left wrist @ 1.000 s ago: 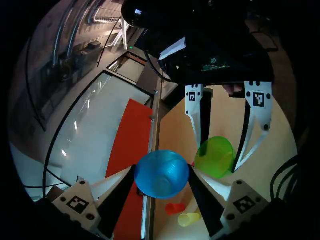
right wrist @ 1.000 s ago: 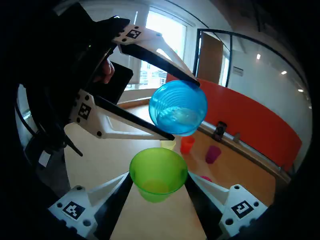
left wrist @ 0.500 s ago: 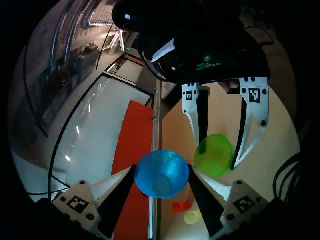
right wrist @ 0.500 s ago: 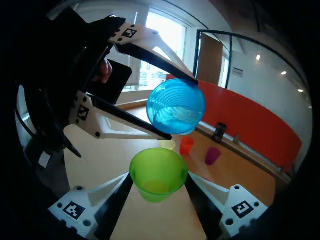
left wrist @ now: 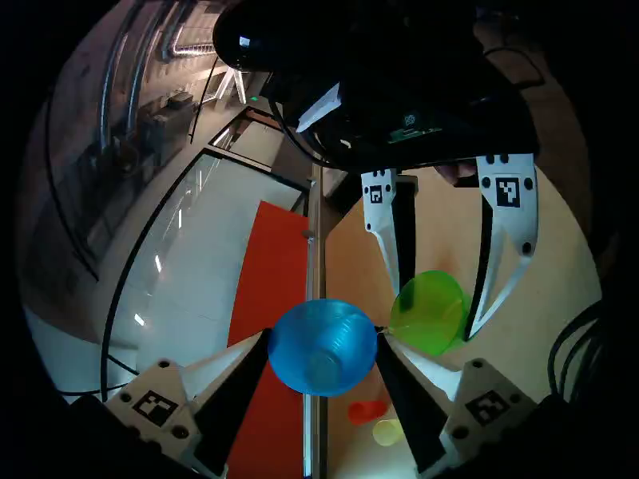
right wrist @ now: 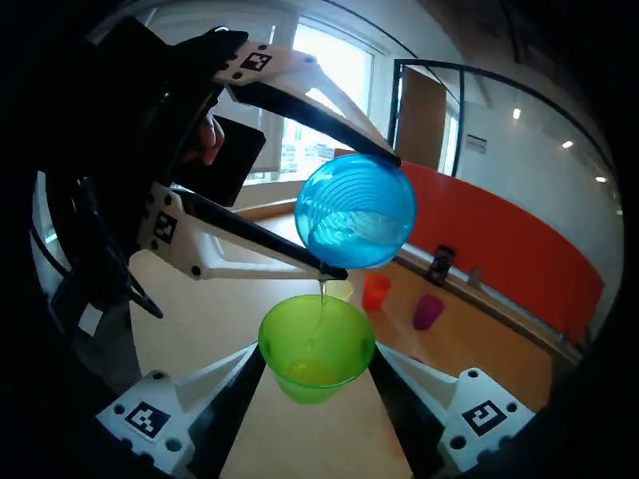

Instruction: Pour water

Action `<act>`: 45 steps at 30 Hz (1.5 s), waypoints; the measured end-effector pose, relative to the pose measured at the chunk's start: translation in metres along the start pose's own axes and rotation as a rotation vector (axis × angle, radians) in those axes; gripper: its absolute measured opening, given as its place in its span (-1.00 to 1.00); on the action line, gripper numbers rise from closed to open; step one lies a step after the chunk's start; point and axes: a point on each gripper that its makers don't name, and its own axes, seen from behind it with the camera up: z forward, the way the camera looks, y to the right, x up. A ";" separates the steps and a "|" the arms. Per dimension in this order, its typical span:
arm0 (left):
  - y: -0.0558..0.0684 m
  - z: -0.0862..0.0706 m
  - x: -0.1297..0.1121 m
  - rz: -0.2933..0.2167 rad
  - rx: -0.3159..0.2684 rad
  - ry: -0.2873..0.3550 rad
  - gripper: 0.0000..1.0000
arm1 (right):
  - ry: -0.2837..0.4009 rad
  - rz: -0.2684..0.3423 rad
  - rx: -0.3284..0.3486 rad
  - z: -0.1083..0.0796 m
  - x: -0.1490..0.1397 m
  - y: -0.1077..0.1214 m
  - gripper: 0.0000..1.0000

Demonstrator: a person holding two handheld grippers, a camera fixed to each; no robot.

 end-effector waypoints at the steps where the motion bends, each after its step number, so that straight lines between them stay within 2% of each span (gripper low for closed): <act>1: 0.000 0.000 0.000 0.003 0.001 0.000 0.79 | 0.000 -0.001 0.000 0.000 0.000 0.000 0.83; 15: -0.001 0.000 0.003 0.030 0.007 0.003 0.79 | 0.005 -0.006 0.000 0.000 0.002 0.000 0.83; 45: -0.002 0.005 0.003 0.090 -0.038 -0.012 0.79 | 0.028 0.002 0.011 0.007 0.003 0.000 0.83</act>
